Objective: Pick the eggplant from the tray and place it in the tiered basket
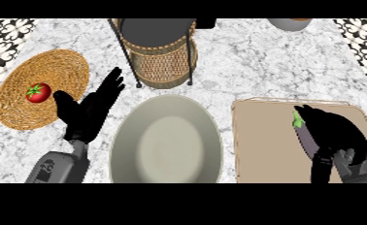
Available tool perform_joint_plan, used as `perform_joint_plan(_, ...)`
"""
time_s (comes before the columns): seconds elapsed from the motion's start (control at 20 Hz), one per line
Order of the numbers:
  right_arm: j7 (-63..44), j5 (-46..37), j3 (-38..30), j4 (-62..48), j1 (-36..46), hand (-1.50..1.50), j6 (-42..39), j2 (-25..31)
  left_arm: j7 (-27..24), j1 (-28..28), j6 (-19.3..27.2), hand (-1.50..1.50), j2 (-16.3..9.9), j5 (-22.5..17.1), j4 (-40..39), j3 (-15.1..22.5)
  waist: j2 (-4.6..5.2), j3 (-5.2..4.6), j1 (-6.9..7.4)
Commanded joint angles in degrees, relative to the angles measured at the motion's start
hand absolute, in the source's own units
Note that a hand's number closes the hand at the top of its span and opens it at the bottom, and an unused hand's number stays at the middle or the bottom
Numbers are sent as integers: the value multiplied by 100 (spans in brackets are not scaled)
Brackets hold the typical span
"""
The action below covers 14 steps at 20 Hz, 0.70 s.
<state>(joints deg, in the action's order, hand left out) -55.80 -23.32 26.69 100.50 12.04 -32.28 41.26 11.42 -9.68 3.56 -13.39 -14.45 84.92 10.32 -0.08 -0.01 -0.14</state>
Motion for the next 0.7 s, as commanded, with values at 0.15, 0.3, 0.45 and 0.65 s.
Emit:
perform_joint_plan(0.15,335,-854,-321,-281,-411,-150,91,-111,14,-190,-345,0,-40,-3,-275,-353,8,1,-4)
perform_joint_plan(0.3,458,-980,-575,-265,-533,-150,-81,-265,15,-44,-360,0,88,120,-184,-330,5,1,6)
perform_joint_plan(0.45,725,-1349,-592,-264,-807,-150,177,-503,268,-269,-70,0,285,301,-126,-375,5,2,-4)
perform_joint_plan(0.65,668,-1487,-950,-515,-577,-150,-126,-788,319,-173,-177,0,454,424,48,-254,5,1,12)
